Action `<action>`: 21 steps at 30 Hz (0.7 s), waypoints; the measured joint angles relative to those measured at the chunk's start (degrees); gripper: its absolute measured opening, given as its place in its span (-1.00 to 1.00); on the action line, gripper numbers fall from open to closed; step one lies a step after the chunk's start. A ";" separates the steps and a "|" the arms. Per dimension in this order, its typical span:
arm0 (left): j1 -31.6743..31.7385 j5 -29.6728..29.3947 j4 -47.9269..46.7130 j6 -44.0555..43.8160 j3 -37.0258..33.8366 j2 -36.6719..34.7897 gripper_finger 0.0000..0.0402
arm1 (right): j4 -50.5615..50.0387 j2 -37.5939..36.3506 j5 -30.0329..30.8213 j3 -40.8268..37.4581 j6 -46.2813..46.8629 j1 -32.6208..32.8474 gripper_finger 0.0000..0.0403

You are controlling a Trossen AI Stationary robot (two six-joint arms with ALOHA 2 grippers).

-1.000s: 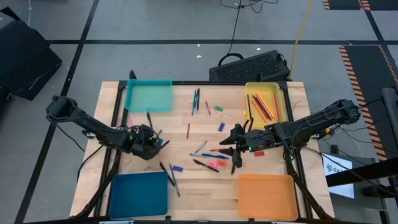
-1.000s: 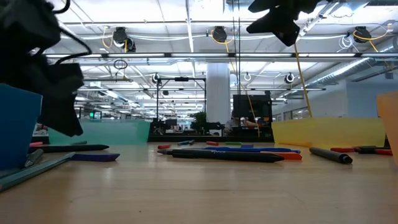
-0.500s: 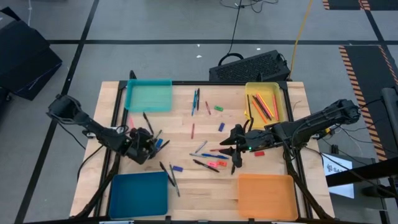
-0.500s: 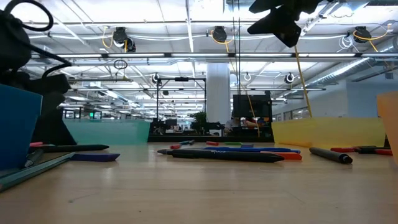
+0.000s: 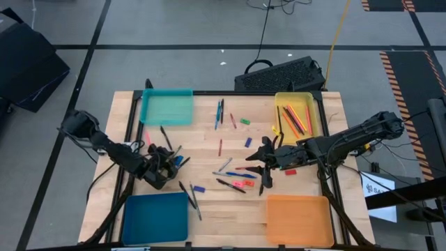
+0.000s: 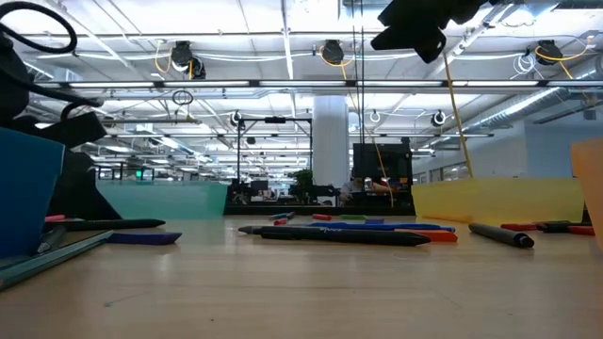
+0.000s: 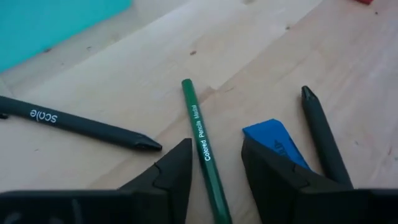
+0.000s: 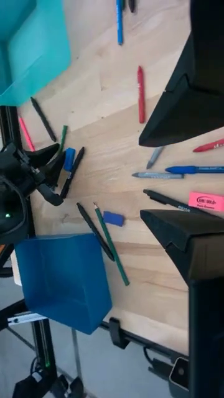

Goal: Sort crayons/erasers/pens/pencils in bins
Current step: Put the green pencil into the yellow bin

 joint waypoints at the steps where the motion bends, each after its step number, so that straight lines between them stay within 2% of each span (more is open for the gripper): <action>1: -0.01 -0.33 0.24 -0.23 0.00 0.42 -0.33 | 0.43 0.00 -0.01 0.00 -0.29 0.00 -0.17; 10: 0.33 -4.77 5.85 -0.45 0.00 6.63 -0.80 | 4.28 -0.02 -1.73 0.00 -3.25 -0.02 -0.17; 21: 1.53 -9.37 11.26 -0.78 -0.07 12.41 -0.89 | 5.39 -0.02 -3.22 0.00 -3.60 -0.02 -0.17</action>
